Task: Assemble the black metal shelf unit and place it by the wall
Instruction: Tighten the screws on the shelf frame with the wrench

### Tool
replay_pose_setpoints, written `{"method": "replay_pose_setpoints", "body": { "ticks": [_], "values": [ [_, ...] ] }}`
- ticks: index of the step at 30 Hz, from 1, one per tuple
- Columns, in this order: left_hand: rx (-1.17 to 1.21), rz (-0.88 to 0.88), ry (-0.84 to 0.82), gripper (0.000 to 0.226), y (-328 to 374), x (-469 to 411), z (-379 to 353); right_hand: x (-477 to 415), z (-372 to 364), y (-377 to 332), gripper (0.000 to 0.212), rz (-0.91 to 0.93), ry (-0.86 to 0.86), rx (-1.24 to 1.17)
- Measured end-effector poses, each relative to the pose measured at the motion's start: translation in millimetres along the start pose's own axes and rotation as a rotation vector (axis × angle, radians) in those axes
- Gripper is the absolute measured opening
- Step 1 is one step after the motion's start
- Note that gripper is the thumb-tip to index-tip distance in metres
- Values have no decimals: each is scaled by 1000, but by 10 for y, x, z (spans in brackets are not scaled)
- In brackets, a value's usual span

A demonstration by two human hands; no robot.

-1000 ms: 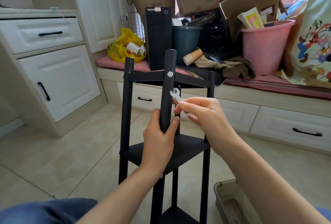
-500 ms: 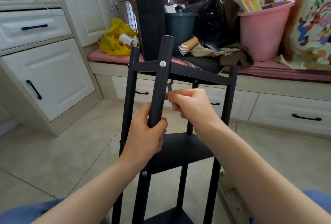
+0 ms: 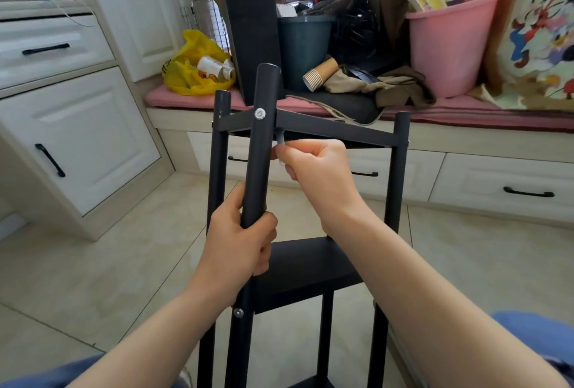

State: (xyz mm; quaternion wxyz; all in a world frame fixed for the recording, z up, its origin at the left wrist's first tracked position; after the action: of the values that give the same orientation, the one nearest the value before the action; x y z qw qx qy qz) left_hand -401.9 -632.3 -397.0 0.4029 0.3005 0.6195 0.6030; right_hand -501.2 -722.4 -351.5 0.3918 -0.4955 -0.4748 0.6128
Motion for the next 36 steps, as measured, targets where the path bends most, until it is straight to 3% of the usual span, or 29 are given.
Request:
{"method": "replay_pose_setpoints", "body": {
  "ticks": [8, 13, 18, 26, 36],
  "values": [
    [-13, -10, -6, 24, 7, -21, 20, -24, -23, 2, 17, 64, 22, 13],
    [-16, -11, -15, 24, 6, -20, 16, -32, -28, 43, 45, 223, 36, 69],
    [-20, -13, -17, 23, -6, -21, 19, -40, -114, 142, 23, 346, 111, 67],
    [-33, -19, -13, 23, -10, -24, 29, -112, -371, 332, 22, 506, 292, 83],
    [-24, -9, -17, 24, -22, -26, 25, -118, -256, 261, 43, 389, 245, 17]
  ]
}}
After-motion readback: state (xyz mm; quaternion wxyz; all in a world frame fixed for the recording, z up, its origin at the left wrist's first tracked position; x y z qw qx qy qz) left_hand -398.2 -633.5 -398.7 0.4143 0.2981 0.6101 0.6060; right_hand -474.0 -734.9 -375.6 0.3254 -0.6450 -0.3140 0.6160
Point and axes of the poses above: each hand's wrist, its own x-axis away from the middle knuckle, its own z-axis out of the back of the hand, y = z × x, the point moved 1 cm from there along -x, towards the middle knuckle, and after that the axes turned 7 degrees about y, right-handed, at the moved point
